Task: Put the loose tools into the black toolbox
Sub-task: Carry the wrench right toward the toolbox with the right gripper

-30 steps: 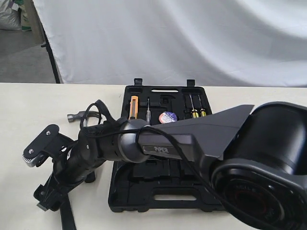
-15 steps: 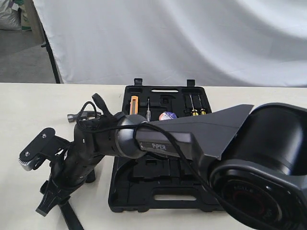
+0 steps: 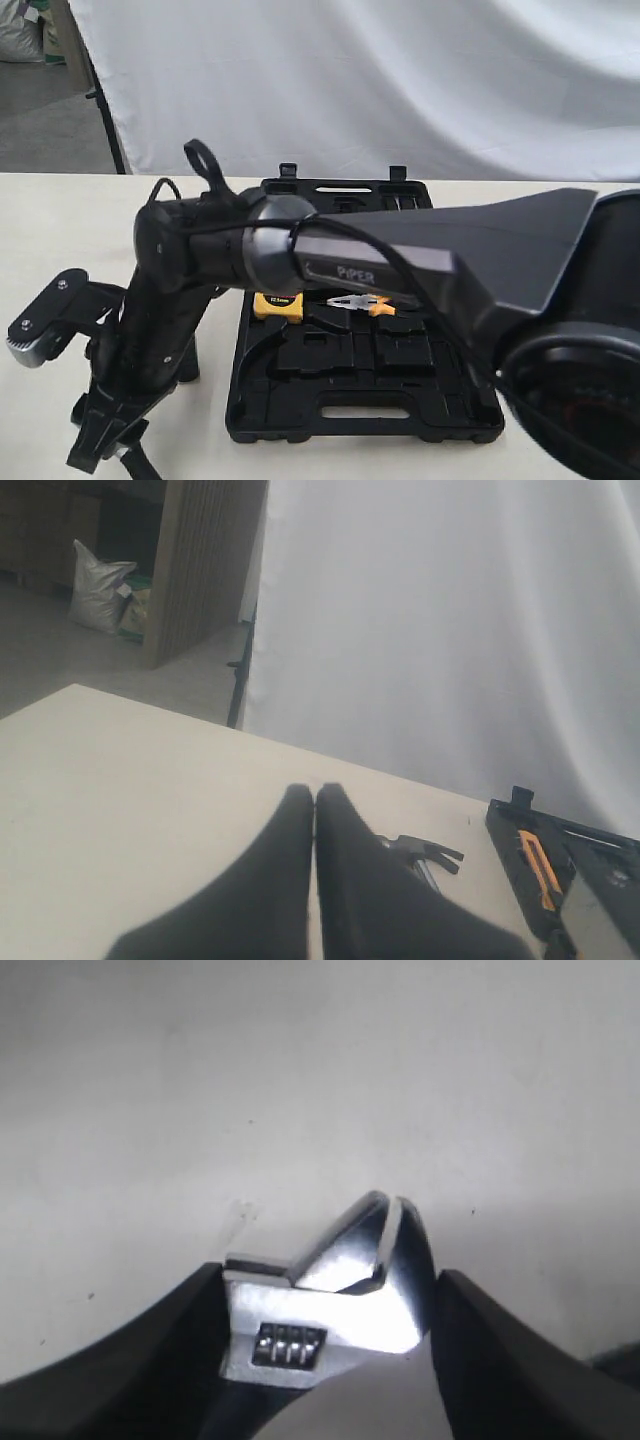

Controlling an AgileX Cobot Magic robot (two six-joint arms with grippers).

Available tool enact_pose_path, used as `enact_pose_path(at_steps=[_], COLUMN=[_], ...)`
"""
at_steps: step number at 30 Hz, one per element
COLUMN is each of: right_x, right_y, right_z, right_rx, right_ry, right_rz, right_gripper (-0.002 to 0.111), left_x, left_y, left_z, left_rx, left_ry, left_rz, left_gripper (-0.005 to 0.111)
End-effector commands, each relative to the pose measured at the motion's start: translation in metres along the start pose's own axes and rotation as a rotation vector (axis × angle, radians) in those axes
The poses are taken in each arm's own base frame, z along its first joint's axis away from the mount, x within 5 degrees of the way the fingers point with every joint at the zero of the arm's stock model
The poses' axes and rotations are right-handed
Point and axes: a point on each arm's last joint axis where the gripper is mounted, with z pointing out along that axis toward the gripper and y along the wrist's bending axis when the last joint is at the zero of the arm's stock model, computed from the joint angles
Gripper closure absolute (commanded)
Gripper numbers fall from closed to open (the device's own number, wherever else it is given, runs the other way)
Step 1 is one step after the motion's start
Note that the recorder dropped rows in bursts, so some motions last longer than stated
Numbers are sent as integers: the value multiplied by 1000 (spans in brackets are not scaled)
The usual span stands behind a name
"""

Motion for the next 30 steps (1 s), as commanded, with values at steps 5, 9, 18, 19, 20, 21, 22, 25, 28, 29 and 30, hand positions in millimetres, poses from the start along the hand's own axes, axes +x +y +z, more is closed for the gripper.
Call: enact_pose_path(at_steps=[5,9,18,19,20,21,22,25,28,29,30], right_x=[3,8,12,11,11,10,9,8,8,10,10], right_y=[-3,-14,-27,-26,-24,-24,-22,-22,-17,-16,-16], right_z=[-33,-38,-44,-41,-38,-33,-28,-3,7,11,12], right_rx=[-140,-157,-208,-210,-212,-199,-198,-154,-133,-117,-108], right_ry=[-31,-43,-108,-109,-106,-109,-107,-108,-79,-57,-54], right_rz=[-53,-13,29,27,24,20,11,-23,-86,-139,-157], right_gripper=[109,109,109,109,109,109,109,109,109,109,109], left_x=[-2,-2,-2,-2,-2,-2,-2,-2,-2,-2,-2], left_y=[1,1,1,1,1,1,1,1,1,1,1], left_z=[0,0,0,0,0,0,0,0,0,0,0], left_rx=[-21,-21,-21,-21,-21,-21,-21,-21,-21,-21,-21], left_ry=[-20,-20,-20,-20,-20,-20,-20,-20,-20,-20,-20], left_rz=[0,0,0,0,0,0,0,0,0,0,0], left_gripper=[106,106,106,106,106,106,106,106,106,106,106])
